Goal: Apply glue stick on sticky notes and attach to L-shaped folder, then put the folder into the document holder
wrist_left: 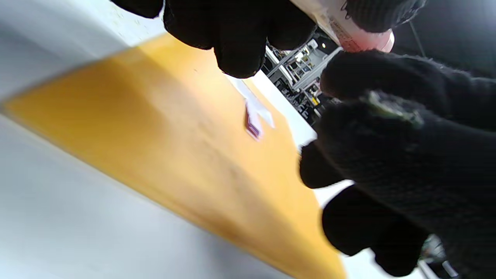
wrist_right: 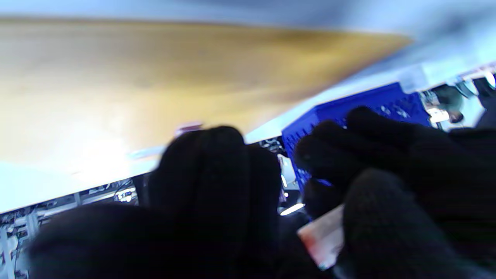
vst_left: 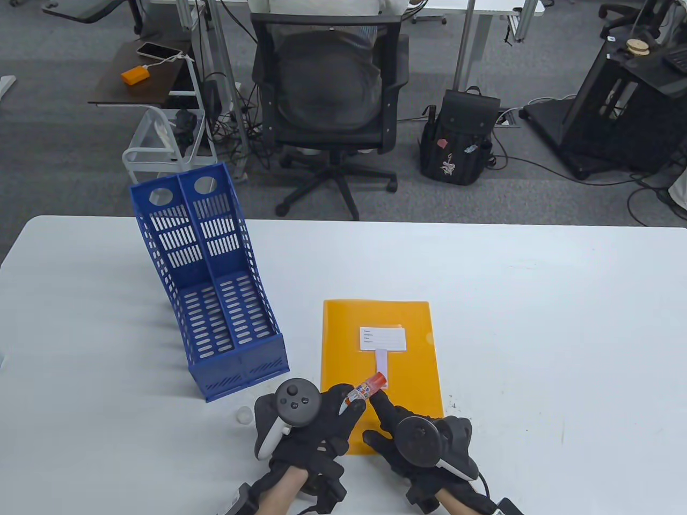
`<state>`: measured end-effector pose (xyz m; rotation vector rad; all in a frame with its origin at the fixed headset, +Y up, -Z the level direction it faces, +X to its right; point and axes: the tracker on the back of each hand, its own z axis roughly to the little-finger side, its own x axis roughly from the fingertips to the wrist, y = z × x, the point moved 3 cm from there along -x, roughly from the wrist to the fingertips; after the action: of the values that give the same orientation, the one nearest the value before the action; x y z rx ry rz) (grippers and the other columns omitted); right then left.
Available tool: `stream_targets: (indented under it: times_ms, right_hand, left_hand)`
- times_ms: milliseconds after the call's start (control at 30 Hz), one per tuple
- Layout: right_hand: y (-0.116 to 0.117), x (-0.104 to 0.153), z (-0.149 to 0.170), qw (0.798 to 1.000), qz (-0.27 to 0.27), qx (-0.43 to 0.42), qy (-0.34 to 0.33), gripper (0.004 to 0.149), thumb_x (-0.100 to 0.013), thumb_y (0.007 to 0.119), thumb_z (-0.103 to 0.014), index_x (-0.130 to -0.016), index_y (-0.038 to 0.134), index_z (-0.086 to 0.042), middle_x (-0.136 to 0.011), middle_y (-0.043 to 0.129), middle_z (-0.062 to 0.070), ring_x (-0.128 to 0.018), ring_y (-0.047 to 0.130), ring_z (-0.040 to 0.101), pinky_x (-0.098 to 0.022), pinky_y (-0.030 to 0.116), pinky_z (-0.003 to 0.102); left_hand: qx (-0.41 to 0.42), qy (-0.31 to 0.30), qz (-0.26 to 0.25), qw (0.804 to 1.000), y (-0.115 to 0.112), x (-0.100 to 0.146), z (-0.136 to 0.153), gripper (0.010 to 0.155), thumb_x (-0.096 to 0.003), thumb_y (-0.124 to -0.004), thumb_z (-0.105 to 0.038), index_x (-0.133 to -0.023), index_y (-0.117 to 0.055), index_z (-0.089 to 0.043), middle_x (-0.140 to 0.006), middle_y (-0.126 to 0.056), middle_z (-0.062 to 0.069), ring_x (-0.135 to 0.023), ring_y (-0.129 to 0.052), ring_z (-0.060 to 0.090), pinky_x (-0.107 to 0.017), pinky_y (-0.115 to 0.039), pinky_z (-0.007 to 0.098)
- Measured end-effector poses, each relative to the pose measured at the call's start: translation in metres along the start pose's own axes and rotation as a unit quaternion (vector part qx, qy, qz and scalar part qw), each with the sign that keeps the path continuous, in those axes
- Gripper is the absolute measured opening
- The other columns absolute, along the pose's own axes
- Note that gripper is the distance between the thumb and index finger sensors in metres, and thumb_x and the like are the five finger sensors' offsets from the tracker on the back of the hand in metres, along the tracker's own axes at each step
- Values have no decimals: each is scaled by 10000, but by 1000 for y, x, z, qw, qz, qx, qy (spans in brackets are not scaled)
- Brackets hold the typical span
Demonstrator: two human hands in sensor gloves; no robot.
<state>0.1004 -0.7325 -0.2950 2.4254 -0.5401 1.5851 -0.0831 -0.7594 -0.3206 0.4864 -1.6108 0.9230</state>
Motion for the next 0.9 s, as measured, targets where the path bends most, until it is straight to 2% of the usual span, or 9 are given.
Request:
stream_targets:
  times_ms: [67, 167, 267, 400, 467, 567, 700, 833, 900]
  right_hand:
    - [2, 1, 0, 999, -3, -32, 1, 935, -406, 869, -546, -1072, 477, -20, -789, 918, 191, -374, 1022, 291, -189, 867, 380]
    - [-1, 2, -4, 997, 20, -74, -15, 945, -403, 874, -537, -1082, 441, -42, -818, 890, 208, -371, 1016, 293, -177, 862, 377]
    - [-6, 4, -5, 995, 54, -80, -27, 835, -430, 872, -450, -1046, 523, -6, -737, 941, 217, -325, 1028, 273, -146, 869, 365]
    - [-13, 4, -3, 992, 71, -103, -32, 691, -443, 886, -374, -990, 675, -7, -731, 950, 229, -302, 1031, 258, -137, 873, 358]
    - [-17, 5, 0, 989, 90, -114, -23, 664, -415, 931, -368, -946, 745, -15, -717, 957, 225, -288, 1031, 246, -134, 877, 354]
    - [-23, 5, 7, 982, 121, -144, -9, 640, -386, 954, -423, -884, 810, -47, -702, 967, 186, -275, 1030, 229, -128, 881, 338]
    - [-22, 5, 13, 976, 116, -182, -11, 617, -436, 837, -491, -885, 823, -68, -696, 960, 166, -286, 1024, 234, -128, 874, 332]
    - [-19, 4, 14, 972, 102, -210, -22, 665, -476, 689, -521, -955, 742, -64, -840, 849, 226, -374, 1004, 285, -140, 860, 351]
    - [-19, 4, 11, 973, 104, -204, -38, 677, -487, 619, -511, -961, 720, -37, -851, 832, 240, -383, 999, 303, -138, 855, 362]
  left_hand:
    - [39, 1, 20, 999, -4, 0, 0, 593, -496, -671, -549, -1004, -662, -244, -1047, -747, 147, -1023, -591, 388, -725, -479, 632]
    - [73, -4, 66, 995, -14, 0, 0, 607, -494, -707, -572, -1001, -686, -237, -1082, -697, 162, -1042, -548, 401, -730, -462, 638]
    - [85, -11, 71, 994, -14, 0, 1, 612, -488, -714, -596, -986, -704, -240, -1094, -674, 167, -1047, -527, 408, -732, -448, 642]
    - [103, -23, 51, 993, -7, 0, 3, 682, -479, -714, -614, -1039, -564, -255, -1061, -678, 137, -1030, -549, 396, -735, -435, 649]
    - [158, -30, 31, 987, -1, 0, 6, 627, -467, -750, -605, -1003, -623, -304, -976, -738, 95, -982, -611, 384, -725, -419, 675]
    - [219, -53, 35, 974, 3, -1, 6, 600, -460, -794, -551, -970, -681, -255, -874, -849, 39, -935, -709, 344, -717, -446, 682]
    - [254, -94, 38, 962, 7, -1, 2, 594, -456, -814, -511, -968, -698, -231, -864, -884, 42, -927, -739, 323, -716, -471, 675]
    - [267, -123, 39, 955, 10, 1, -2, 596, -452, -820, -499, -966, -707, -219, -836, -922, 29, -914, -776, 304, -713, -506, 663]
    - [276, -121, 39, 953, 11, 1, -3, 595, -449, -826, -495, -957, -716, -205, -816, -933, 37, -897, -789, 308, -708, -518, 660]
